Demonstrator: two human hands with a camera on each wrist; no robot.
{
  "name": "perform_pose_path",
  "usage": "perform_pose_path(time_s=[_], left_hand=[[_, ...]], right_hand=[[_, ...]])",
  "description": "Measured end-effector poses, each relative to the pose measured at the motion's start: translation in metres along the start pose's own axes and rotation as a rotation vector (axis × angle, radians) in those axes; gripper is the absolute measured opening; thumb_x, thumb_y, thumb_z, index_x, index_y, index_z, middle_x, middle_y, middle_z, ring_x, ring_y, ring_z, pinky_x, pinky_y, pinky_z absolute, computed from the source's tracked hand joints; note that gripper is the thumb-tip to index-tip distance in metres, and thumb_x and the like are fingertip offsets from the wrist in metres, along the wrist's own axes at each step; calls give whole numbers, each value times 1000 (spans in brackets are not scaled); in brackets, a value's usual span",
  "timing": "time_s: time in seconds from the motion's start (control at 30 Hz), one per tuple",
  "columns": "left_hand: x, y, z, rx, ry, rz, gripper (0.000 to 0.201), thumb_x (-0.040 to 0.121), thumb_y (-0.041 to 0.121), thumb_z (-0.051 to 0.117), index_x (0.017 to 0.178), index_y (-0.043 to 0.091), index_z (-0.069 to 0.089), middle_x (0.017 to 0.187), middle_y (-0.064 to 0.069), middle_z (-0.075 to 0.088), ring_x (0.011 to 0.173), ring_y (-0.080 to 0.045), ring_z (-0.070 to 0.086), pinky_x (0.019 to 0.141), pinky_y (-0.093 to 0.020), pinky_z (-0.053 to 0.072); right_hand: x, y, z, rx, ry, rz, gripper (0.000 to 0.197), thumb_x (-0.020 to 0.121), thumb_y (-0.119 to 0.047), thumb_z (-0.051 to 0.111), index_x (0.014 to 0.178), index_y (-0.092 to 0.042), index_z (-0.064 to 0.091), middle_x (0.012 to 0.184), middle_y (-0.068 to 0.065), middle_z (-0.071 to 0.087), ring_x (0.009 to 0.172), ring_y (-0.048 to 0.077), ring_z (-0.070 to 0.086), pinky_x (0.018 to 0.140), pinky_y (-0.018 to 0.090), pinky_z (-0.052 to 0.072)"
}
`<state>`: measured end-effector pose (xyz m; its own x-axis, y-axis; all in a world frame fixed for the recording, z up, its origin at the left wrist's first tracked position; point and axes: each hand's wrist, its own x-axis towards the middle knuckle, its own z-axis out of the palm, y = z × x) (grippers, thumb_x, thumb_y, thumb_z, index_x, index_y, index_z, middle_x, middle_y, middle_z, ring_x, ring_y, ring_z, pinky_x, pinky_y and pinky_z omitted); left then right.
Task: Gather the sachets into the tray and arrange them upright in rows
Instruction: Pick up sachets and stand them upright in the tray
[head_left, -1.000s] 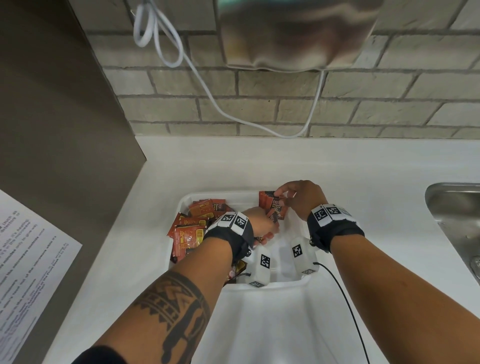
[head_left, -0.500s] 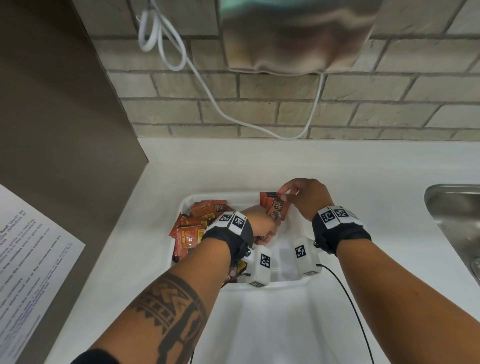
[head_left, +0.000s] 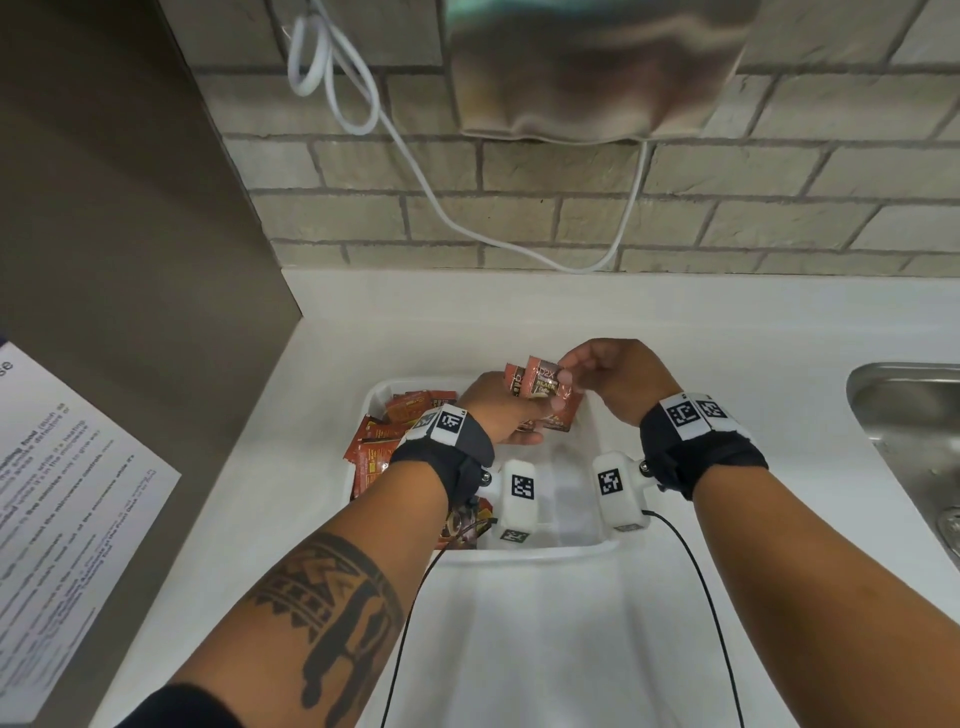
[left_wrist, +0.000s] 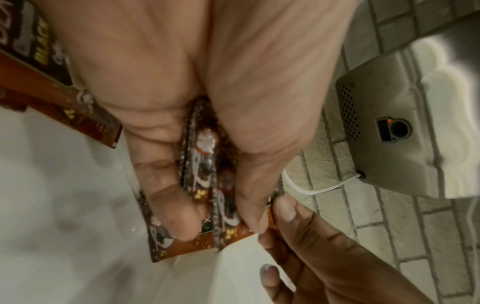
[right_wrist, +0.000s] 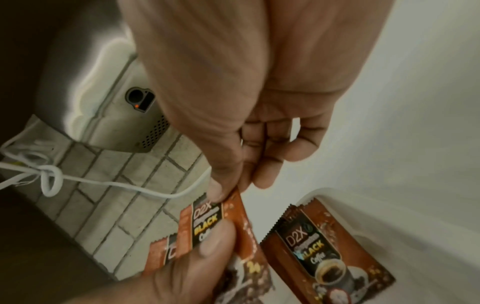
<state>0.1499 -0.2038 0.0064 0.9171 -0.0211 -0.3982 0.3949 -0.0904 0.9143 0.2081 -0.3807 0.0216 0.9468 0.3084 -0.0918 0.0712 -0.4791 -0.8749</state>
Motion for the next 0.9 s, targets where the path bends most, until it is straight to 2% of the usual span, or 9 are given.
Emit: perform_pose_path(time_s=[0.1, 0.17, 0.23, 0.27, 0.37, 0.5, 0.63, 0.8, 0.9], left_hand=[[1, -1, 0, 52, 55, -101, 19, 87, 23, 78, 98, 9, 71, 80, -6, 67, 68, -17, 64, 77, -40, 63], [0, -2, 1, 102, 78, -214, 21, 91, 20, 73, 99, 2, 66, 77, -8, 60, 62, -19, 59, 80, -44, 62], [-2, -3, 3, 174, 67, -315, 16, 96, 15, 66, 91, 1, 60, 73, -8, 55, 57, -19, 54, 74, -40, 62], [-3, -4, 4, 209, 56, -350, 15, 97, 12, 63, 88, 1, 58, 72, -9, 53, 55, -19, 53, 69, -36, 60], [-3, -8, 12, 301, -13, -384, 9, 96, 10, 59, 98, 1, 61, 75, -9, 56, 57, -20, 51, 67, -32, 56], [1, -16, 25, 391, -86, -327, 27, 93, 13, 63, 117, 1, 65, 72, -6, 58, 55, -19, 51, 59, -31, 47], [4, -15, 30, 452, -99, -312, 13, 93, 12, 64, 100, 3, 59, 68, -7, 55, 56, -21, 50, 57, -31, 46], [7, -17, 30, 474, -70, -300, 13, 91, 11, 65, 99, 4, 59, 81, -14, 57, 62, -23, 52, 57, -31, 47], [8, -17, 29, 472, -67, -294, 14, 91, 12, 66, 100, 4, 60, 79, -13, 57, 61, -23, 52, 58, -31, 48]], right_hand=[[4, -2, -5, -48, 78, 0, 13, 79, -16, 79, 75, -27, 75, 82, 1, 76, 87, 23, 71, 87, 43, 57], [5, -3, -7, -122, 116, 1, 12, 81, -17, 79, 75, -26, 73, 78, -6, 75, 83, 14, 70, 79, 25, 55], [3, -4, -8, -220, 142, 7, 13, 84, -15, 75, 76, -26, 73, 73, -14, 70, 74, 1, 63, 62, 4, 42], [1, -4, -7, -252, 146, 14, 11, 85, -14, 73, 79, -23, 74, 72, -17, 68, 70, -2, 60, 57, 2, 39], [-3, 1, 0, -346, 108, 51, 5, 85, -19, 73, 83, -23, 76, 74, -17, 64, 72, 2, 58, 57, 6, 35], [-7, 7, 9, -412, 67, 84, 4, 85, -24, 73, 86, -24, 77, 80, -13, 62, 82, 9, 56, 60, 12, 34], [-9, 9, 13, -384, 72, 129, 6, 86, -22, 72, 88, -23, 78, 89, -6, 64, 89, 13, 58, 75, 22, 38], [-9, 10, 16, -309, 96, 170, 8, 86, -18, 73, 91, -21, 78, 94, -6, 65, 91, 15, 59, 76, 22, 39], [-9, 13, 17, -283, 108, 185, 9, 88, -16, 71, 89, -24, 76, 99, -5, 67, 90, 14, 58, 77, 21, 39]])
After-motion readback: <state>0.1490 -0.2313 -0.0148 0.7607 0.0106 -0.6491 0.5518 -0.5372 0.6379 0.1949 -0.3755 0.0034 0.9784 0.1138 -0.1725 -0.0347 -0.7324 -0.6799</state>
